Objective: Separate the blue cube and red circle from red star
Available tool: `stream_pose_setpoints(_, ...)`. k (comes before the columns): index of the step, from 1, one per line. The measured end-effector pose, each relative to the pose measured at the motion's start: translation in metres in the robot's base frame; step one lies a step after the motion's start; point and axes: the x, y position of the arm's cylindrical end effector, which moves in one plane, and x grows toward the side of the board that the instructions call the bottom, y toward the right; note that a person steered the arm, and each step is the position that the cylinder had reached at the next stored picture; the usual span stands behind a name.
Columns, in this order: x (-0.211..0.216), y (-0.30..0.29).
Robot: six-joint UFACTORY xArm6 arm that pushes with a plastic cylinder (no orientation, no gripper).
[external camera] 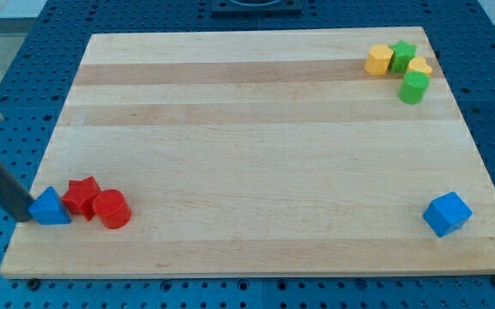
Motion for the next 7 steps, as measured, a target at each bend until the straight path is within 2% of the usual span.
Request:
stream_pose_setpoints(4, 0.000, 0.134)
stream_pose_setpoints(6, 0.003, 0.148)
stream_pose_setpoints(7, 0.003, 0.123)
